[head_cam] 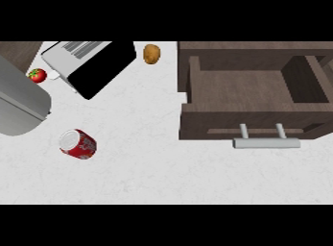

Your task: Pick up the can, place it into the drawer and close the drawer

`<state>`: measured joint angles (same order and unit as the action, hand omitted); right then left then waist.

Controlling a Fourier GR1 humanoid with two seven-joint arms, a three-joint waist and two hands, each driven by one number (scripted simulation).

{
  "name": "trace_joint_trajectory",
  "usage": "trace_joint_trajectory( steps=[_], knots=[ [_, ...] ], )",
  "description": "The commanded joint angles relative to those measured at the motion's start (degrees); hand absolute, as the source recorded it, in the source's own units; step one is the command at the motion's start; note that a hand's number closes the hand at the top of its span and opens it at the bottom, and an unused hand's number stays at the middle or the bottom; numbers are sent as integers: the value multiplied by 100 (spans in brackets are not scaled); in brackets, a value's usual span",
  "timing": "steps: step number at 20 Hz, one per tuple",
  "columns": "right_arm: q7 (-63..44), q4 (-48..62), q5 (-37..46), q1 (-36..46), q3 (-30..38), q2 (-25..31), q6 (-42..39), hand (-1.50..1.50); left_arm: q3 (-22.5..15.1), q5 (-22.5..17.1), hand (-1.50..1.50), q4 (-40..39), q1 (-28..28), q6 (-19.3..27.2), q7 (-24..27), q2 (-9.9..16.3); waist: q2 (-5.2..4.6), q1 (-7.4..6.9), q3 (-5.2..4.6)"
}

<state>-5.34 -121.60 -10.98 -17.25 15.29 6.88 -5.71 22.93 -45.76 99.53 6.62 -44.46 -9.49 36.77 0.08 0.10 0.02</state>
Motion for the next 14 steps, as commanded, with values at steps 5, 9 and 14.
trace_joint_trajectory(
  steps=[5, 9, 14],
  knots=[
    [179, 69, -616, -290, 629, 183, -570, -150, 168, -1121, -150, -891, -291, 1, -746, 425, -7, 45, -1],
    [-111, -328, -499, -234, 534, -11, -350, -150, -293, -1386, -150, -447, -442, 754, -1300, 188, -5, 22, 0],
    [442, -29, -551, -621, 693, -165, -930, -150, -559, -1481, -150, -396, -743, 1118, -1676, 19, -8, 44, 1]
  ],
)
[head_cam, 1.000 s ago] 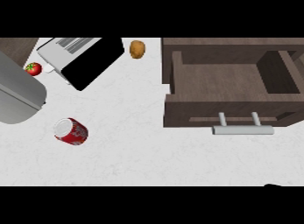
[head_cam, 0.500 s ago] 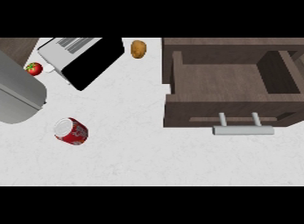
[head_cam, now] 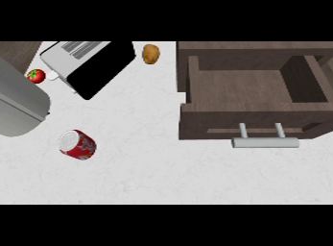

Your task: Pick up the can, place it into the drawer and close the drawer

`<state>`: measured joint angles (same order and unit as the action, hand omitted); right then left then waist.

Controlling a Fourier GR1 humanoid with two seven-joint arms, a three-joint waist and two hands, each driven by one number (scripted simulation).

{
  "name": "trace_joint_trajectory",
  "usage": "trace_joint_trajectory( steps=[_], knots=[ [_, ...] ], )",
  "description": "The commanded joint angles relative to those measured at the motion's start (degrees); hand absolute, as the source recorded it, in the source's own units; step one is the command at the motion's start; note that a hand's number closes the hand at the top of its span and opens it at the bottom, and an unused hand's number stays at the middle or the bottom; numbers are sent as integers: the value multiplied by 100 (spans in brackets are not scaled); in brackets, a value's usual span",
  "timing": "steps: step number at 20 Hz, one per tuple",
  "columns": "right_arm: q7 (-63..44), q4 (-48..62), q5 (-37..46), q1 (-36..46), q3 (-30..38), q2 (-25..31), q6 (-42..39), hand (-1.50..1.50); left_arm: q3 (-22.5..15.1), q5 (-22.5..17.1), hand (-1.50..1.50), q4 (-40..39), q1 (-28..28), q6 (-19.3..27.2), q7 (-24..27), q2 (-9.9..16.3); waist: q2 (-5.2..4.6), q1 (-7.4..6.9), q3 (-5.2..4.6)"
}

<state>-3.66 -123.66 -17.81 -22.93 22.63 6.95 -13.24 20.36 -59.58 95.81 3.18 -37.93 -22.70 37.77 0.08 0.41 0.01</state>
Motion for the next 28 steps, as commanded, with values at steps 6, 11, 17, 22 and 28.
trace_joint_trajectory(
  steps=[6, 11, 17, 22, 28],
  knots=[
    [113, -48, -326, -358, 499, -115, -560, -150, -417, 391, -150, -280, -660, 471, -417, -482, -2, 15, 0],
    [41, 4, -177, -169, 574, -181, -625, -150, -495, 874, -150, -529, -973, 534, -381, -779, -7, 4, -2],
    [-552, -305, -814, -139, 1003, 64, -663, -150, -630, 2110, -150, -962, -522, -70, 495, -1366, -5, -8, -5],
    [-40, 115, -346, -9, 964, -210, -991, -150, -597, 2990, -150, -1877, -1114, -163, 1209, -1575, -13, 1, -4],
    [-224, -28, -548, -112, 1203, -343, -1184, -150, -542, 3461, -150, -2243, -1139, -58, 1585, -1673, -7, -9, -3]
  ],
)
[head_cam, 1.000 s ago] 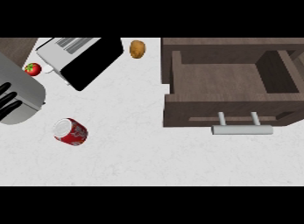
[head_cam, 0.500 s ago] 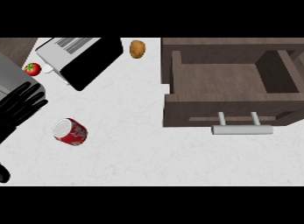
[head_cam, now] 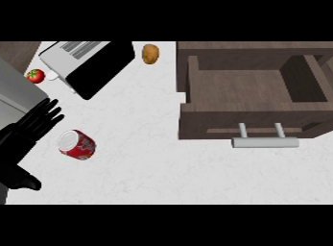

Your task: Pick up the can, place it into the drawer and close the drawer

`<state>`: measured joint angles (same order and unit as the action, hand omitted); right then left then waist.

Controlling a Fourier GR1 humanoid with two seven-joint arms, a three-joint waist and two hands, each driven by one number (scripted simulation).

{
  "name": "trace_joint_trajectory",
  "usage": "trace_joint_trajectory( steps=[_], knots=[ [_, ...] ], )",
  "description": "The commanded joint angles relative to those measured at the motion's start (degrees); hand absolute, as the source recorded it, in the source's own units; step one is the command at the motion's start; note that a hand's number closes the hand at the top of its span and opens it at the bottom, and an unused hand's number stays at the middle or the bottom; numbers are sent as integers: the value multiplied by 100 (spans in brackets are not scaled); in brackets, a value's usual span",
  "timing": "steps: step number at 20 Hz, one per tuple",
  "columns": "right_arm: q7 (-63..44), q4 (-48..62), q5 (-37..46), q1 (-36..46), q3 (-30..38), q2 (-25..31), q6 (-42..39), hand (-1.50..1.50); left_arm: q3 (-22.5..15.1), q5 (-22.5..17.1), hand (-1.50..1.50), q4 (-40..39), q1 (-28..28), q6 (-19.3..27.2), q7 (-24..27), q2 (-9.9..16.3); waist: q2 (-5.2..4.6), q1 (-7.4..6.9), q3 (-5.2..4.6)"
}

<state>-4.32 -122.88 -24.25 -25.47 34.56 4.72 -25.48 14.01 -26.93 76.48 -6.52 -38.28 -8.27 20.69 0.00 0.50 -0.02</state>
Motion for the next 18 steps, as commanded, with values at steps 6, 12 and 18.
trace_joint_trajectory(
  steps=[6, 12, 18],
  knots=[
    [109, 339, -572, -111, 672, 195, -589, -150, 170, 1085, -150, -1684, -404, -127, 1379, 19, -2, 21, 0],
    [-84, 113, -115, 146, 439, -17, -344, -150, 80, 2139, -150, -3293, -622, -202, 3079, 155, -23, 55, -8],
    [-611, -465, -322, 69, 427, -245, -188, -150, -21, 2598, -150, -4386, -984, -261, 3923, 377, -18, 49, -9]
  ],
)
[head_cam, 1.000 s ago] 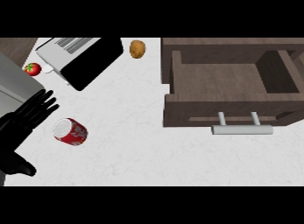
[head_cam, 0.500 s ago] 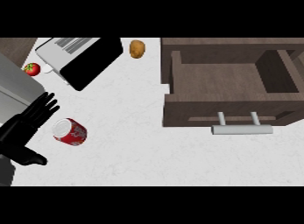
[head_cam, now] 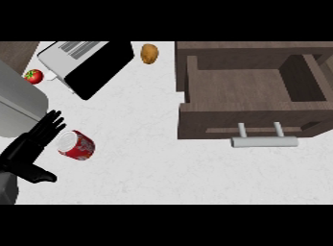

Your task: Pick up the can, place it into the drawer and close the drawer

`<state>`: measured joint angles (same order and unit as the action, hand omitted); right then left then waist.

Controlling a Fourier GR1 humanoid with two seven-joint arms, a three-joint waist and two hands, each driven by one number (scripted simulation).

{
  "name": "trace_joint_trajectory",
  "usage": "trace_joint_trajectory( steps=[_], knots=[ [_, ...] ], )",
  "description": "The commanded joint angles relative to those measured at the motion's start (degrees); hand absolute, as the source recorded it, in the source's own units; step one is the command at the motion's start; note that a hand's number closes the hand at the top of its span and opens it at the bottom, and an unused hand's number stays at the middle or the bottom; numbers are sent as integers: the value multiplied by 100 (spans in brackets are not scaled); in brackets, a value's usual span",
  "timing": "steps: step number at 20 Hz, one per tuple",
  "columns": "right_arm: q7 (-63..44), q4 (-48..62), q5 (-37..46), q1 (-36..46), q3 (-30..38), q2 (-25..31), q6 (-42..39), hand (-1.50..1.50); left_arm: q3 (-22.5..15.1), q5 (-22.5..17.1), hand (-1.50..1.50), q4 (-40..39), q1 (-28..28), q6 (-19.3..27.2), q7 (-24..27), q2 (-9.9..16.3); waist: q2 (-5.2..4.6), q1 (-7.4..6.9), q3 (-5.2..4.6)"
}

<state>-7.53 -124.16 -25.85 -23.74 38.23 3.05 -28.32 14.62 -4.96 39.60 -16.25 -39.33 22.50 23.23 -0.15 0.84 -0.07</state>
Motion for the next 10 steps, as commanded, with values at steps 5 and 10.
trace_joint_trajectory(
  steps=[5, 10],
  knots=[
    [-236, -362, -253, -107, 212, -132, -126, -150, -135, 496, -150, -1338, -480, 101, 785, -38, 3, 13, -1],
    [-754, -771, -394, 7, 54, -126, 152, -150, -176, 650, -150, -2074, -739, -135, 1261, 54, -23, 56, -13]
  ],
)
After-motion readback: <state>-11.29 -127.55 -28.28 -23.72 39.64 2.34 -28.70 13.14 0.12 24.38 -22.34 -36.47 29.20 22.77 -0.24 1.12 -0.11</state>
